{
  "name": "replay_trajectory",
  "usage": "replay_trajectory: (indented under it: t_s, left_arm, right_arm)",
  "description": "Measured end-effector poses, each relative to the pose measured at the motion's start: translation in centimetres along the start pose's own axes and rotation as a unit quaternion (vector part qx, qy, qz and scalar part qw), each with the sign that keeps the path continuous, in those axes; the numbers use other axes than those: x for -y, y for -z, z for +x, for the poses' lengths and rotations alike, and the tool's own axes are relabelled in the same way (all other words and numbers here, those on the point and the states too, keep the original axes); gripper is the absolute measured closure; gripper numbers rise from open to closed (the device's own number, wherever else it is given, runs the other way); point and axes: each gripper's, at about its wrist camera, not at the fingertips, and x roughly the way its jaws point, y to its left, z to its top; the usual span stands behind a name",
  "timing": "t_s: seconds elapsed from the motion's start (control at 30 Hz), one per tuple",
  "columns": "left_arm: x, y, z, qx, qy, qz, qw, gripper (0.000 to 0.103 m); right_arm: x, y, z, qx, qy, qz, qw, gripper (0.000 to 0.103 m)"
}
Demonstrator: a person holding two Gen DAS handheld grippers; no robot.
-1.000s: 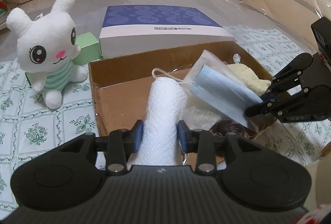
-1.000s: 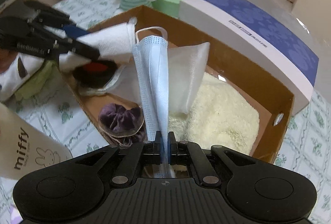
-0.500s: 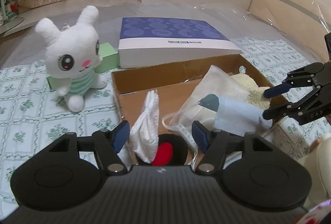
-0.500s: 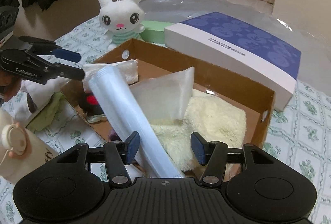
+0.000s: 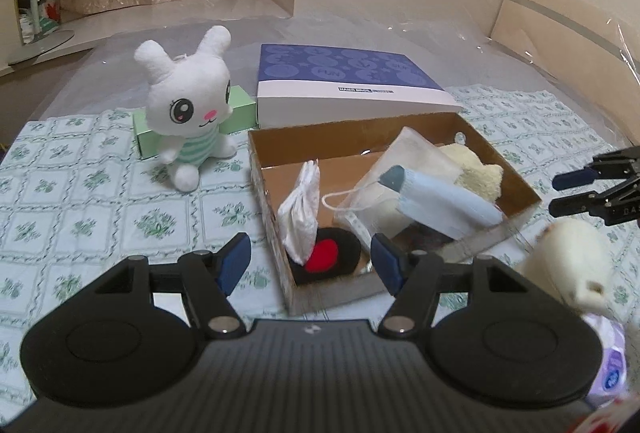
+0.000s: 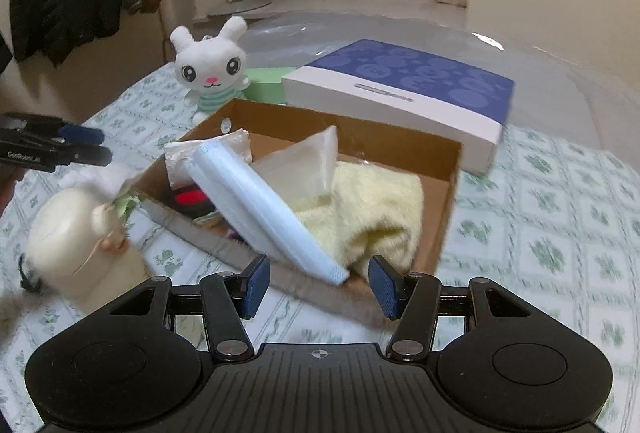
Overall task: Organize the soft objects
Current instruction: 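Withdraw both grippers from the box back over the bed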
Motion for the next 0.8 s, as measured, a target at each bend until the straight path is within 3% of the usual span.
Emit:
replay_trajectory:
  t_s: [0.3, 0.53, 0.8]
  left_arm:
    - [2.2, 3.3, -5.7, 0.004, -0.006, -0.007, 1.0, 0.04]
    - [4.6, 7.4, -9.6, 0.004, -0.004, -0.015, 0.9999, 0.039]
    - [7.3, 12.3, -14.2, 0.011, 0.007, -0.043, 0.999, 0.031]
  right_arm:
    - [-2.7, 3.9, -6.1, 0.021, 0.013, 0.056, 0.998, 0.048]
    - [-7.1, 7.8, -10.2, 0.026, 0.041, 0.065, 0.997, 0.048]
    - [-12.5, 11.5, -13.4, 0.051, 0.034, 0.091, 0.994, 0.048]
